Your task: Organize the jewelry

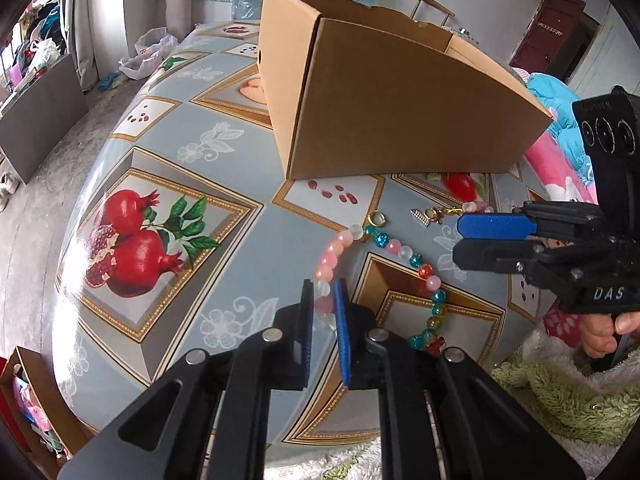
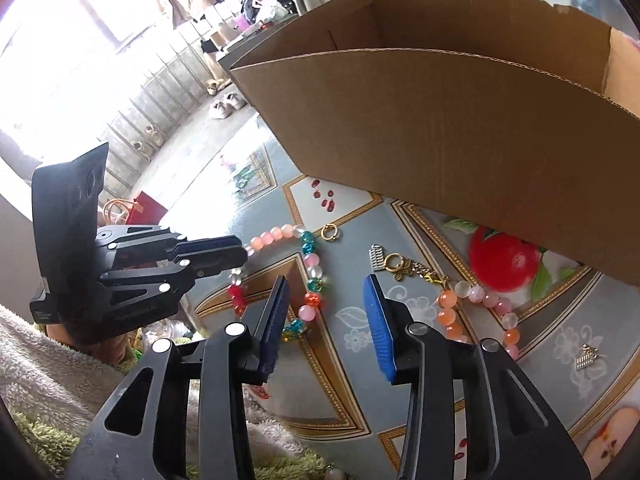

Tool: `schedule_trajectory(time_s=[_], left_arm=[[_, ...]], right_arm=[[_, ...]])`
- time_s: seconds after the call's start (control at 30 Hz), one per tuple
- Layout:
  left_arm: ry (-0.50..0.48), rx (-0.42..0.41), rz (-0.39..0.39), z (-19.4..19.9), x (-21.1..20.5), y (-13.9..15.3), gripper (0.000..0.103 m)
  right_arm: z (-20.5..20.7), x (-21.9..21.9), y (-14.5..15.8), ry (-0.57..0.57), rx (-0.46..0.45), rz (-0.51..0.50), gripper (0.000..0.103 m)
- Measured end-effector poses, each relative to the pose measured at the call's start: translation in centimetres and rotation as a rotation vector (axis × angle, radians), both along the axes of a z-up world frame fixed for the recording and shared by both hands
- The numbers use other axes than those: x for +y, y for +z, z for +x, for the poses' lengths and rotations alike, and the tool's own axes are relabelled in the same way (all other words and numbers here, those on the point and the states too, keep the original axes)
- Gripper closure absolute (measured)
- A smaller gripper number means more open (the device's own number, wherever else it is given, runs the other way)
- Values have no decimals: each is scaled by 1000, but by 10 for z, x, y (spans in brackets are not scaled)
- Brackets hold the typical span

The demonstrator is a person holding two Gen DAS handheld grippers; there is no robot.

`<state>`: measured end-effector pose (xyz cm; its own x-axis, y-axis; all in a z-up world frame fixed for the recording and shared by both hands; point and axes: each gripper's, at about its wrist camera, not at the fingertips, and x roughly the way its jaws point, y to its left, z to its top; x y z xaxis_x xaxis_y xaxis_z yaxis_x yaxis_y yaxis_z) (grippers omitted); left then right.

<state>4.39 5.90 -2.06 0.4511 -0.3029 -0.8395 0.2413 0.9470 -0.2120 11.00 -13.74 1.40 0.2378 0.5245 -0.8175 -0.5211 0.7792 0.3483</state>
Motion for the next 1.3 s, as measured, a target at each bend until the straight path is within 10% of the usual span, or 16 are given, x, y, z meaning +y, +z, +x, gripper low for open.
schedule_trajectory(time_s=[0.23,0.53,1.3], left_arm=[[-33,-3,38,3,-3,-1,80],[-50,-19,85,5,-11,-6,80],[-153,-36,229,14,-35,-7,80]], right_arm=[[-5,21,-14,23,-4,-58,66],[-9,46,-21,57,-78,-203,95],[-13,39,-23,-13,-78,-218,95]])
